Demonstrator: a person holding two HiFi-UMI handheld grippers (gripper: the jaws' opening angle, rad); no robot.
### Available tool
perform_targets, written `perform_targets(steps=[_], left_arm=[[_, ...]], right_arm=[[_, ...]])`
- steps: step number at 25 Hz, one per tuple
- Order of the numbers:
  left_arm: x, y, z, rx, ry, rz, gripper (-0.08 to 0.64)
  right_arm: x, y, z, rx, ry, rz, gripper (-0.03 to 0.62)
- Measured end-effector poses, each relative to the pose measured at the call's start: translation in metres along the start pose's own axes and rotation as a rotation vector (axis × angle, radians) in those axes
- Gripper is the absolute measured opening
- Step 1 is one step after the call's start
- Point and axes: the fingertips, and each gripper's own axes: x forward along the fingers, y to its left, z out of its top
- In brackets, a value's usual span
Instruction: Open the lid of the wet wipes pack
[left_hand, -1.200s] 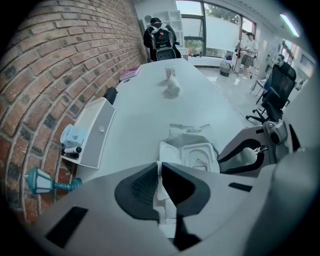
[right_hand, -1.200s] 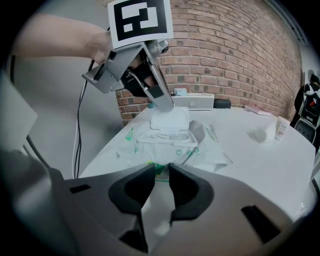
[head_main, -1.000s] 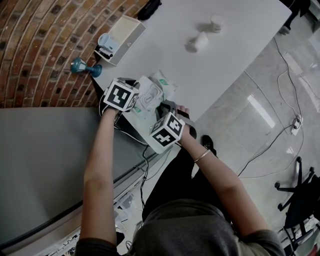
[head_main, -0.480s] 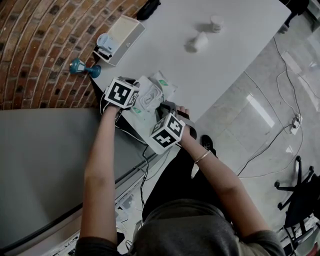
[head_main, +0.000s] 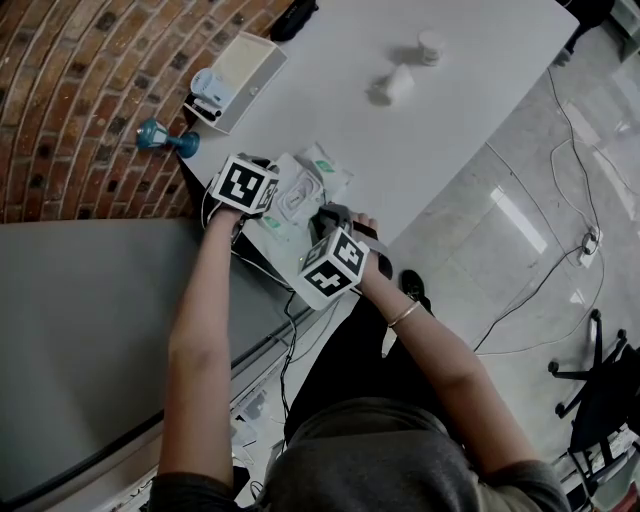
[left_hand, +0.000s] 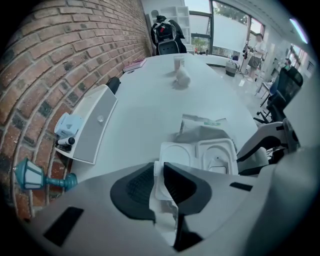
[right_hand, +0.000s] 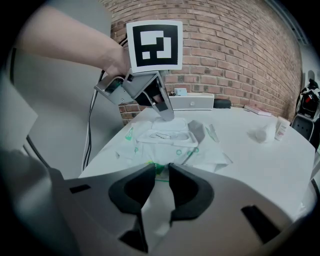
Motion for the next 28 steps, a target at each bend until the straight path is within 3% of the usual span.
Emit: perform_targets(steps=[5,8,15,23,28], left_arm=[[0.008,-0.002,0.000,0.064,0.001,0.063,0.034],[0.008,0.001,0.000,0.047,-0.020,0.087,0.034],[-0.009,0.005,-0.002,-0.114,-0.100,0.080,0.035],[-0.044,0.008,-0.010,-0.370,-0.255,0.131,0.035],[-0.058,0.006,-0.024,-0.421,-0.301,0.166,0.035]], right_arm=[[-0.001,0.001,0.002,0.000,-0.006,0.002,0.095],[-0.001,0.001,0.001,-0.002,-0.004,0.002,0.095],[-0.002,-0.002,0.001,-0.010,-0.007,-0.005,0.095],[-0.002,-0.002,0.000,0.004,-0.010,0.007,0.095],[-0.004,-0.005,0.001,0.022,-0.020,0.034,0.094]])
